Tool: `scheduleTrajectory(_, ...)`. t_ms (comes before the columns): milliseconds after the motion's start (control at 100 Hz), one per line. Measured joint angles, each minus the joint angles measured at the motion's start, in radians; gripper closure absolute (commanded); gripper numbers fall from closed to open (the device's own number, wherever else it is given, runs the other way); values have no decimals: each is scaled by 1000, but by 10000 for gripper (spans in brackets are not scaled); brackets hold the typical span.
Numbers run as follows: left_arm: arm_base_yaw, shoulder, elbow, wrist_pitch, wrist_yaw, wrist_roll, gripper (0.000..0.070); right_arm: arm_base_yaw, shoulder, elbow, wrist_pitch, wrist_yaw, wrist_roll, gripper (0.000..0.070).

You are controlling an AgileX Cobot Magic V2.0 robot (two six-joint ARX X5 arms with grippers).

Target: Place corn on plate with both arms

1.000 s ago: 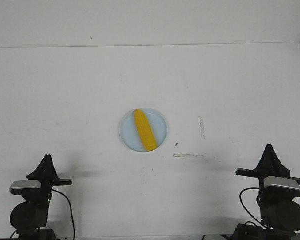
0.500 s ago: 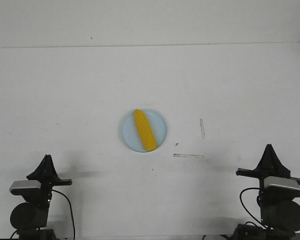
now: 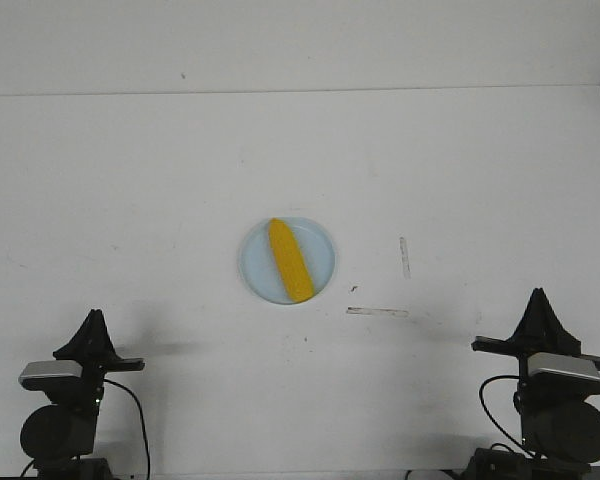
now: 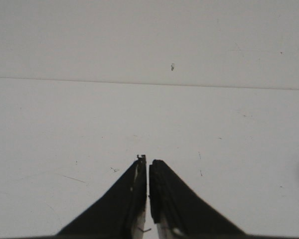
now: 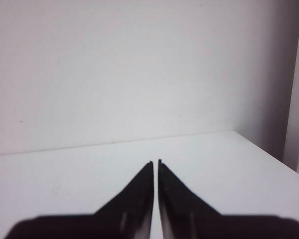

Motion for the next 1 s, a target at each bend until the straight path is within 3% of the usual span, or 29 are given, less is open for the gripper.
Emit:
scheduleTrajectory(300, 0, 0, 0, 0, 0, 0, 699, 92, -86, -103, 29, -27, -32, 686)
scheduleTrajectory(600, 0, 0, 0, 0, 0, 0, 699, 157, -137, -344, 277, -30, -61, 686)
scheduleTrajectory(1000, 0, 0, 0, 0, 0, 0, 699, 202, -137, -351, 174, -10, -64, 686)
